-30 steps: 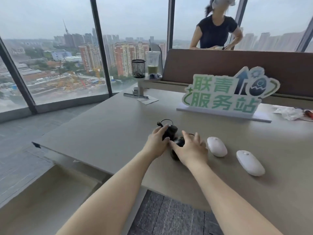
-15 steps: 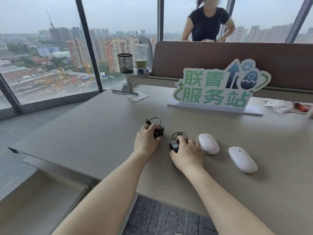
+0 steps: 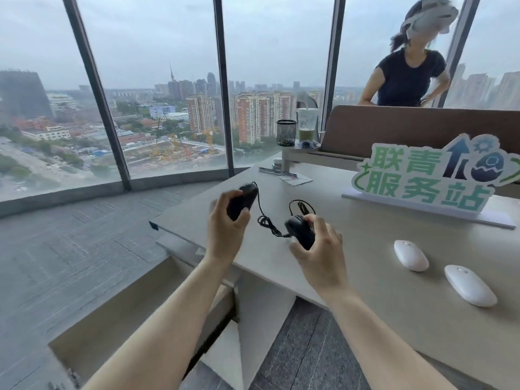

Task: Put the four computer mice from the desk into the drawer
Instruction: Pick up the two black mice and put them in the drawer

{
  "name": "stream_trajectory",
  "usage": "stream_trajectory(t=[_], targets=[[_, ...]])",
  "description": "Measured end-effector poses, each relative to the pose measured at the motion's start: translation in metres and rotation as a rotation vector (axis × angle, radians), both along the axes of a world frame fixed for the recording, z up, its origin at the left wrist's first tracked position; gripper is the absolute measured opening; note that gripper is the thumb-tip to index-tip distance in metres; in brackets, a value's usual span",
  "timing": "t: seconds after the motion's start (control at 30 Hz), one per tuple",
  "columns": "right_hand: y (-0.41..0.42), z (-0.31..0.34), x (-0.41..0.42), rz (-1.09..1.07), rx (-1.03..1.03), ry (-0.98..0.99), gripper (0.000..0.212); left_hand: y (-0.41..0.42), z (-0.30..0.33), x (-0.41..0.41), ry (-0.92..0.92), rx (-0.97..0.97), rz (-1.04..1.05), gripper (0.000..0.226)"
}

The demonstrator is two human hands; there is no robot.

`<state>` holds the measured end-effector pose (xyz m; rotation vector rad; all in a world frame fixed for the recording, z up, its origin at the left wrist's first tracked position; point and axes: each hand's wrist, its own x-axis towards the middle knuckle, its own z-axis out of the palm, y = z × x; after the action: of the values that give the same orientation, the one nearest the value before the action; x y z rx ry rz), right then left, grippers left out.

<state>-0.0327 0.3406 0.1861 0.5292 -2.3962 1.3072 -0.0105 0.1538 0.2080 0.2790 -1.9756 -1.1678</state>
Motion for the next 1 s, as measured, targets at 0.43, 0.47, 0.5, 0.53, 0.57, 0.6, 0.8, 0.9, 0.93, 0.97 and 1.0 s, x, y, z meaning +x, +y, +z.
stream_trajectory(t=[0.43, 0.47, 0.5, 0.53, 0.57, 0.6, 0.8, 0.9, 0.93, 0.97, 1.0], targets=[[-0.176, -0.036, 0.076, 0.364, -0.092, -0.227, 0.042, -0.135, -0.005, 0.13, -0.008, -0.013, 0.187, 0.035], [-0.188, -0.048, 0.076, 0.368, -0.048, -0.266, 0.044, -0.144, -0.019, 0.134, -0.034, 0.002, 0.208, 0.035], [-0.199, -0.059, 0.076, 0.365, 0.015, -0.312, 0.045, -0.153, -0.035, 0.136, -0.066, 0.016, 0.23, 0.035], [-0.208, -0.071, 0.075, 0.361, 0.081, -0.344, 0.044, -0.161, -0.052, 0.139, -0.101, 0.03, 0.246, 0.034], [-0.217, -0.084, 0.074, 0.36, 0.144, -0.374, 0.043, -0.168, -0.07, 0.141, -0.135, 0.05, 0.254, 0.034], [-0.225, -0.096, 0.072, 0.364, 0.193, -0.404, 0.042, -0.173, -0.088, 0.142, -0.166, 0.076, 0.253, 0.033], [-0.267, -0.158, 0.046, 0.333, 0.452, -0.523, 0.042, -0.195, -0.185, 0.131, -0.447, 0.237, 0.339, 0.037], [-0.286, -0.179, 0.03, 0.327, 0.639, -0.496, 0.046, -0.205, -0.219, 0.122, -0.651, 0.252, 0.39, 0.038], [-0.292, -0.185, 0.026, 0.334, 0.703, -0.498, 0.046, -0.207, -0.228, 0.119, -0.716, 0.251, 0.401, 0.038], [-0.298, -0.191, 0.022, 0.342, 0.765, -0.504, 0.046, -0.209, -0.236, 0.117, -0.776, 0.245, 0.406, 0.039], [-0.304, -0.196, 0.019, 0.352, 0.823, -0.505, 0.045, -0.211, -0.244, 0.115, -0.834, 0.235, 0.405, 0.04]])
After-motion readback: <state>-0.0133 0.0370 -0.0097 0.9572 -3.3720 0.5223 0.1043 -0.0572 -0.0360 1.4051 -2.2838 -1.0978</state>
